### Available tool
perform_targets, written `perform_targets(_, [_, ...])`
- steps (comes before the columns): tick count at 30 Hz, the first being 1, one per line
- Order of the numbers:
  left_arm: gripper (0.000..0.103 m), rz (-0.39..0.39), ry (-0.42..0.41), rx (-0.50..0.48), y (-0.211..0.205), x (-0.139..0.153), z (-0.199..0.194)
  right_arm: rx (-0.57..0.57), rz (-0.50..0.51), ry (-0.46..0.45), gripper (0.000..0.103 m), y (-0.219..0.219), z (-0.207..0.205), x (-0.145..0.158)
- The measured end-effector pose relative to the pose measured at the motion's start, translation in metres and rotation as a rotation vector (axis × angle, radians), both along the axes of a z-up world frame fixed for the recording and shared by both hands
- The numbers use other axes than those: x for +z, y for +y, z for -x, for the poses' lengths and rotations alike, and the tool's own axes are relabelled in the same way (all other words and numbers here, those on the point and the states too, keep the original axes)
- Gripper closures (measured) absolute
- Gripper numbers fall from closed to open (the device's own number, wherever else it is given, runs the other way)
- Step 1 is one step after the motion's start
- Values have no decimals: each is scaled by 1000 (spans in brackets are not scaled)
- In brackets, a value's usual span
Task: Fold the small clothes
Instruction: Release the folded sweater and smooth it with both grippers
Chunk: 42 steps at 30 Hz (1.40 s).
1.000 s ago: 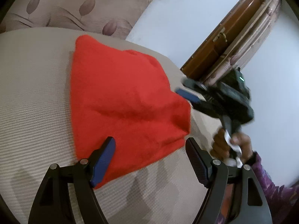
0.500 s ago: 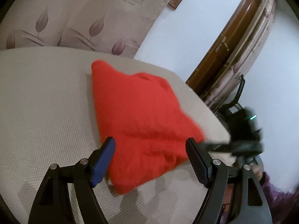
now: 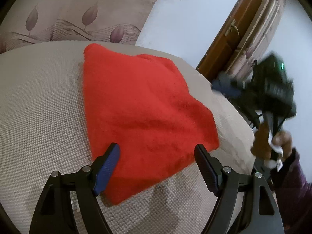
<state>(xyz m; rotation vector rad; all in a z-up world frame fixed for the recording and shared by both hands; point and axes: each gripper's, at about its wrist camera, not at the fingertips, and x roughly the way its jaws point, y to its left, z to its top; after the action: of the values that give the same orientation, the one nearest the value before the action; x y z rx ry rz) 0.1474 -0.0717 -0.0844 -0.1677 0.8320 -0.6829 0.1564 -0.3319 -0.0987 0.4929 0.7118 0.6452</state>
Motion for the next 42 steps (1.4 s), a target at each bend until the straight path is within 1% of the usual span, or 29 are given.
perform_targets(1, [23,0,-1,0,0,0,0,30,14,-29,74,11,-8,8])
perform_targets(2, [23,1,-3,-2,-1,-1,1,49,51,-45,74,24,-16,13])
perform_targets(3, [22,-1,-6,-6,-1,-2,1,55,116,-58,74,37,-25,15])
perform_targets(5, [22,-2,-11,-13,-1,-3,2,70,231,-68,73,54,-49,6])
perform_targets(7, [20,8,-13,-22,0,-4,3,24,302,-18,74,53,-72,-12])
perform_targets(9, [20,19,-10,-35,0,-5,2,-23,354,32,85,39,-94,-31])
perform_targets(10, [20,19,-13,-40,-1,-5,2,-41,338,48,101,29,-100,-38])
perform_targets(11, [19,24,-14,-46,0,-5,2,-48,296,65,103,20,-105,-41])
perform_targets(12, [18,29,-13,-49,1,-5,4,-51,260,86,103,12,-110,-43])
perform_targets(15, [17,44,-7,-48,3,-6,5,-58,251,86,103,7,-109,-36])
perform_targets(16, [17,48,-6,-47,4,-5,5,-58,237,63,96,7,-103,-29])
perform_targets(17, [17,54,-5,-44,5,-6,5,-68,242,36,92,7,-97,-20])
perform_targets(20, [17,52,-6,-42,5,-6,5,-82,274,-46,90,18,-89,1])
perform_targets(22, [17,42,-13,-43,4,-5,6,-73,325,-77,87,31,-92,7])
perform_targets(24, [17,38,-15,-45,2,-6,7,-54,398,-68,86,43,-102,0])
perform_targets(25, [17,39,-14,-45,2,-6,5,-48,447,-46,86,49,-109,-10])
perform_targets(26, [17,42,-13,-47,2,-6,4,-39,498,-4,86,53,-116,-25])
perform_targets(27, [17,46,-11,-49,2,-6,4,-32,501,12,86,52,-120,-32])
perform_targets(28, [17,54,-8,-49,3,-6,4,-39,459,-8,87,46,-118,-32])
perform_targets(30, [17,65,-2,-44,7,-4,3,-70,421,18,87,33,-115,-29])
perform_targets(31, [17,67,-1,-38,7,-3,4,-104,413,-9,83,27,-106,-21])
perform_targets(32, [17,76,-5,-31,10,0,5,-114,389,-54,83,22,-91,-11])
perform_targets(34, [17,93,-17,-23,13,4,8,-76,333,-114,83,21,-58,5])
perform_targets(35, [17,98,-28,-20,13,6,11,-29,290,-155,83,24,-33,12])
perform_targets(36, [17,94,-31,-24,13,8,13,7,272,-182,83,27,-18,14])
perform_targets(37, [17,73,-30,-27,11,8,16,41,286,-209,85,34,2,14])
perform_targets(39, [18,33,-26,-27,7,8,19,63,382,-206,85,50,28,2])
perform_targets(41, [18,18,-27,-36,5,9,23,60,449,-144,85,55,39,-24])
perform_targets(42, [18,-1,-28,-40,4,9,26,49,473,-96,85,55,39,-39])
